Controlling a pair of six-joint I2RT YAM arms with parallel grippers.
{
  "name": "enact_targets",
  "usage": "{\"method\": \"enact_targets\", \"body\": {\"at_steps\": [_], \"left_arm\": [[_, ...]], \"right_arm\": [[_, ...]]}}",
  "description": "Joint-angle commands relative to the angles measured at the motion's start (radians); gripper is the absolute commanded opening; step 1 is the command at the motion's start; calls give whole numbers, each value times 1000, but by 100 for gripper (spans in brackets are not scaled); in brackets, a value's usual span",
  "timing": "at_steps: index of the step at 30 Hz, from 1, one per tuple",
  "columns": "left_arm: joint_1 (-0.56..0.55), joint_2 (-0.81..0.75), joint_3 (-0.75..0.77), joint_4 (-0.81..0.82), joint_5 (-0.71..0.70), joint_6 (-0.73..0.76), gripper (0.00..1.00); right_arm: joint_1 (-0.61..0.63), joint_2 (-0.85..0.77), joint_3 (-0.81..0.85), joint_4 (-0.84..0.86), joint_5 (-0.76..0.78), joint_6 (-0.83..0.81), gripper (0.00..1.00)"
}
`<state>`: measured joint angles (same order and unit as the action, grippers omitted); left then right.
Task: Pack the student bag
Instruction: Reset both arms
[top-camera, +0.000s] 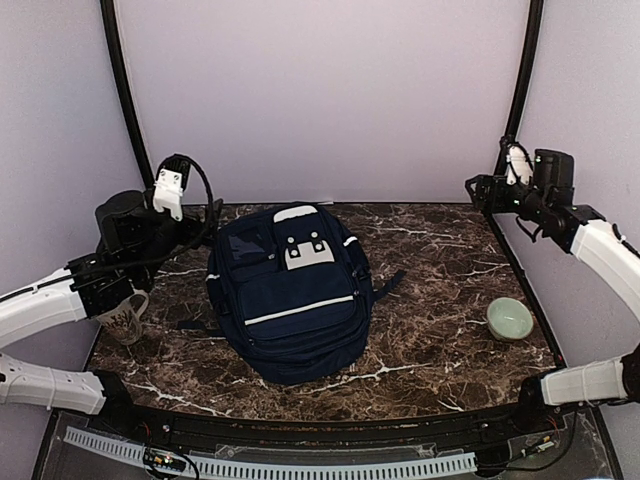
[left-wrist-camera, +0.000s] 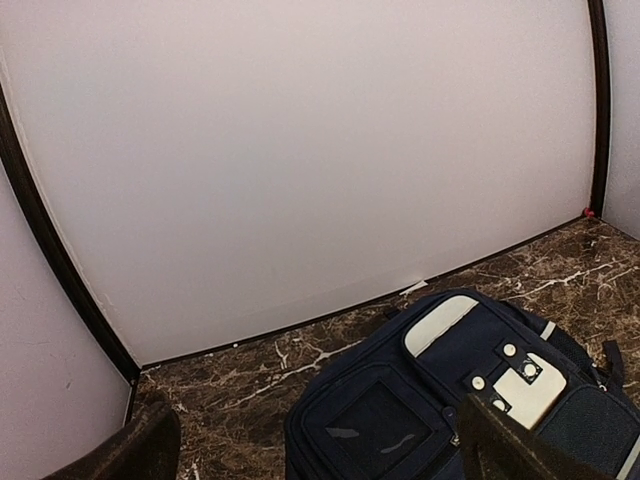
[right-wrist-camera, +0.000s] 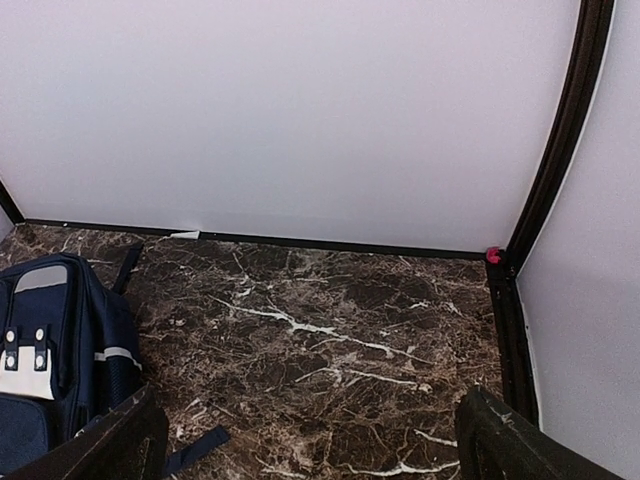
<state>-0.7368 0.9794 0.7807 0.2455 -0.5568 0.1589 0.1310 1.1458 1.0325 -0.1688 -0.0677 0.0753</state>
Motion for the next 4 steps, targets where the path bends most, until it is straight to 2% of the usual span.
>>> {"method": "enact_targets", "body": {"at_steps": [1,4], "left_arm": [[5,-17,1,13,19,17,99],[5,-11,5,5,27,19,99]], "right_arm": [[-11,-14,-10,55,-52,-16,100],[-13,-9,-6,53,-63,-8,100]]}}
